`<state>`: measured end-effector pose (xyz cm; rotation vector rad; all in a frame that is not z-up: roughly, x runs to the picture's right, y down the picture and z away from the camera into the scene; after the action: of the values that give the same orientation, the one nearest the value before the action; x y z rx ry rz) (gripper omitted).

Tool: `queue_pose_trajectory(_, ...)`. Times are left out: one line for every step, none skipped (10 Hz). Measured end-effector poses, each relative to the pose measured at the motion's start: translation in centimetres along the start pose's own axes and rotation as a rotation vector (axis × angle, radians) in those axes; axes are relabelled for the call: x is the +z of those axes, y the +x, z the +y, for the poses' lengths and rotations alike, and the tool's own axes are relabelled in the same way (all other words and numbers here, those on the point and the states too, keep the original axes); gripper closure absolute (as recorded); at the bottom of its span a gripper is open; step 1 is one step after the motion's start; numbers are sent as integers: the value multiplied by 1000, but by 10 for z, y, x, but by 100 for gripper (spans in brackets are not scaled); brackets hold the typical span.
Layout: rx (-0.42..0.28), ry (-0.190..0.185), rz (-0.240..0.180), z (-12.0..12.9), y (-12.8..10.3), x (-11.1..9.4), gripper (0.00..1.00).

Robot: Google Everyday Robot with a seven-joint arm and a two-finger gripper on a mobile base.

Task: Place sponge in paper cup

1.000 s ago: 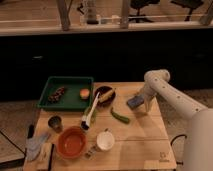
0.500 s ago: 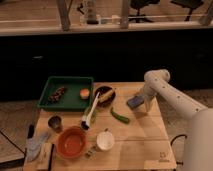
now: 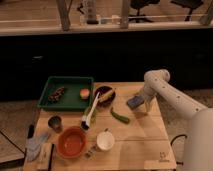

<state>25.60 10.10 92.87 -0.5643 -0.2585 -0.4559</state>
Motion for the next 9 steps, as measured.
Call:
queue_pose_trajectory(-5,-4,5,-2,-2,1,20)
queue_pose_trajectory(-12,-6,6,-6,-6,2,20)
queue_pose_trajectory(-16,-7,7,-9,-8,2,20)
queue_pose_trajectory(-18,-11,9,-10,-8,3,20)
queue_pose_trajectory(-22,-20,10,-11,-9,4,20)
queue_pose_trajectory(-23,-24,9,-12,-9,5,21)
queue_pose_trajectory(-29,-34,9,-14,-11,8,30)
queue_pose_trajectory(-33,-45,10,-16,-12,12,43)
queue_pose_trajectory(-29,-52,11,-16,-12,14,51)
